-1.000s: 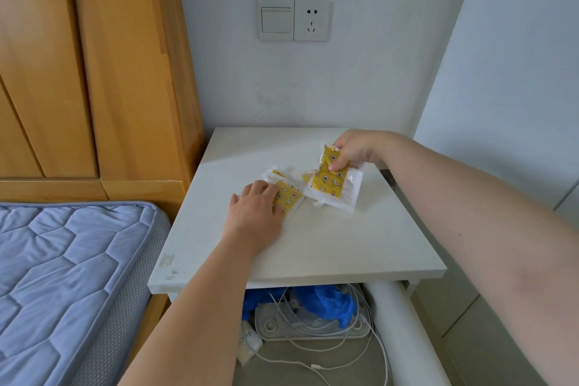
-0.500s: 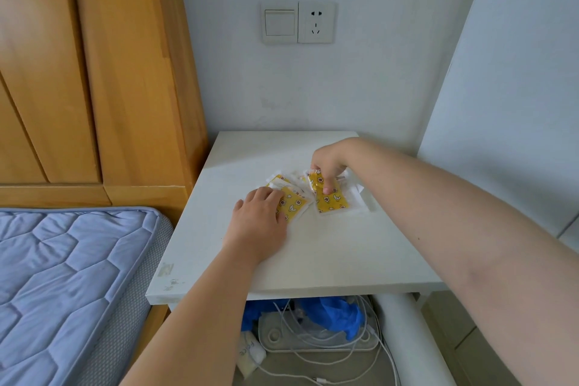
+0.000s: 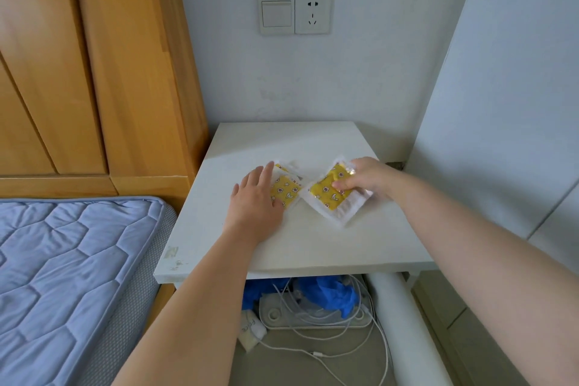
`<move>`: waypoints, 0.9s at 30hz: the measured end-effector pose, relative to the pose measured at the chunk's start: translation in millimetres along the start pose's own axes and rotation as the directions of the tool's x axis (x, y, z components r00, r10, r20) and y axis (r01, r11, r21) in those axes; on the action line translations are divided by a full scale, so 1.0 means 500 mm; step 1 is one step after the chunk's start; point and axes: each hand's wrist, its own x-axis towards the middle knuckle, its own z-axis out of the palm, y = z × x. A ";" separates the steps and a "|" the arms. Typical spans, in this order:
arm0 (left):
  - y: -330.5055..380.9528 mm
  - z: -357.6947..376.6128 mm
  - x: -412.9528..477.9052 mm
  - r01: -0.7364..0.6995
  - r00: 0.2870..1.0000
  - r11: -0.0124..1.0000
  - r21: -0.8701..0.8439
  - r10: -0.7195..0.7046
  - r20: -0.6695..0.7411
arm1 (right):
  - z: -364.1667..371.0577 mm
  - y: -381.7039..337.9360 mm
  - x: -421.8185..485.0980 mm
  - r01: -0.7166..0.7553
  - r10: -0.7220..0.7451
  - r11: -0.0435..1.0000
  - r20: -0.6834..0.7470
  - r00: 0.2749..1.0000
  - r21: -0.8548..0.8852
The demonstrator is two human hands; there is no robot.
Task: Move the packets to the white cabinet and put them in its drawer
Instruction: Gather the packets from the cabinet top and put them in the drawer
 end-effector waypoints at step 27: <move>0.054 -0.028 0.057 0.398 0.909 0.898 -0.184 -0.359 0.213 | 0.067 0.041 -0.132 0.197 -0.013 0.933 -0.516 0.856 0.303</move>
